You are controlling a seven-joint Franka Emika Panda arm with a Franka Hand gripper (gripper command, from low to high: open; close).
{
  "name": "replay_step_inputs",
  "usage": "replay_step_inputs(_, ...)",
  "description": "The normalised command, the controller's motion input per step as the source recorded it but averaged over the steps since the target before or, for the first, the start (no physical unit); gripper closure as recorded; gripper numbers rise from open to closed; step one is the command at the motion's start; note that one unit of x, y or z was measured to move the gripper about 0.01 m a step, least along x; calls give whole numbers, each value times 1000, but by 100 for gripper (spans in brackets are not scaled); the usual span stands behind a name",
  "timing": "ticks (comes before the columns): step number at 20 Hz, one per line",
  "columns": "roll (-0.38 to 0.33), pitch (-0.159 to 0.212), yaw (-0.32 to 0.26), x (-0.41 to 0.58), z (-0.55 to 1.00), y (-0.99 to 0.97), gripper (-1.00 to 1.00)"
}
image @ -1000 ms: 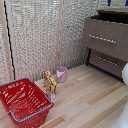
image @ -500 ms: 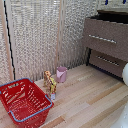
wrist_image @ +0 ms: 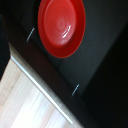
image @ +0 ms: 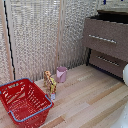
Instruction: Transport the gripper mindfully toward the orange-red bowl and clasp it to elevate with ease. Ensure your robot's arm aligns efficiently with the top drawer's opening. Carefully slide the orange-red bowl into the designated spot with precision. After confirmation, withdraw the gripper gently. Close the drawer smoothly by transitioning the gripper to its handle.
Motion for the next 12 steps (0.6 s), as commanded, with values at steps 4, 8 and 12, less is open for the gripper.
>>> replay_step_inputs(4, -375, 191, 87, -183, -35, 201, -100)
replay_step_inputs(8, -371, 190, 66, -144, -102, 306, -100)
replay_step_inputs(12, -374, 152, 37, -27, -266, 431, -100)
